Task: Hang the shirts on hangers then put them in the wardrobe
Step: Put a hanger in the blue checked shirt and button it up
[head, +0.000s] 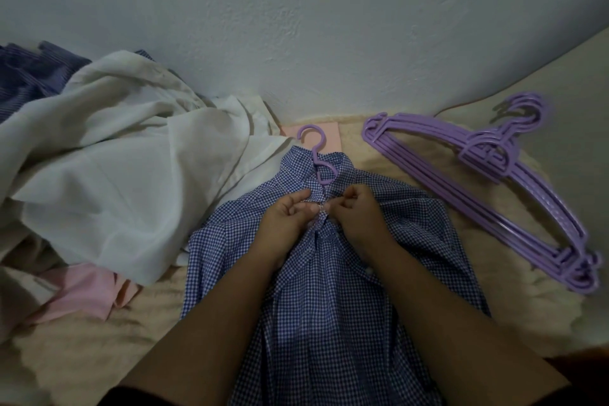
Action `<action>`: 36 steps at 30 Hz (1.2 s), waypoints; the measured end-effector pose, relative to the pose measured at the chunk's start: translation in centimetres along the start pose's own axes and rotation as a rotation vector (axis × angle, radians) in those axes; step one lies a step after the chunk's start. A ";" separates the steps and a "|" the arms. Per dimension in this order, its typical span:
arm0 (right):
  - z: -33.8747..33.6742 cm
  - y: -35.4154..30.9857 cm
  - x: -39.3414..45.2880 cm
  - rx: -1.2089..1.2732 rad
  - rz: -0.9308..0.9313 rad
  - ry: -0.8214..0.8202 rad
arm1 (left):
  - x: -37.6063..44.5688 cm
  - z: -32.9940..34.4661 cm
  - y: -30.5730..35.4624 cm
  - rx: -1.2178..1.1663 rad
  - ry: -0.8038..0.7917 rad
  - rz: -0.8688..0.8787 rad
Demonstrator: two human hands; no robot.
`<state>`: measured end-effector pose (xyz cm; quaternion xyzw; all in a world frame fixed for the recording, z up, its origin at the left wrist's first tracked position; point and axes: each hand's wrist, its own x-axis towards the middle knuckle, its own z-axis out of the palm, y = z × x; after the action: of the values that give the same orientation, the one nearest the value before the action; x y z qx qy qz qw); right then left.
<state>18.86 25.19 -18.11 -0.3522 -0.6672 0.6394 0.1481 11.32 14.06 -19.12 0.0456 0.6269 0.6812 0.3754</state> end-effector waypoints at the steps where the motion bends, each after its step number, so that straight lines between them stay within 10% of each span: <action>1: -0.1 0.0 0.0 -0.033 -0.017 -0.017 | 0.1 0.0 0.0 -0.009 0.019 -0.010; 20: -2.7 3.2 -7.1 -0.409 -0.141 -0.068 | -5.9 -1.0 -1.3 0.839 0.023 0.237; 36: -1.9 2.2 -7.5 -0.418 -0.111 -0.037 | -6.4 0.3 -3.3 0.670 0.266 0.164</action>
<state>25.99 21.55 -18.08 -0.3261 -0.8062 0.4845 0.0944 17.58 10.46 -19.41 0.1272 0.8526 0.4661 0.1991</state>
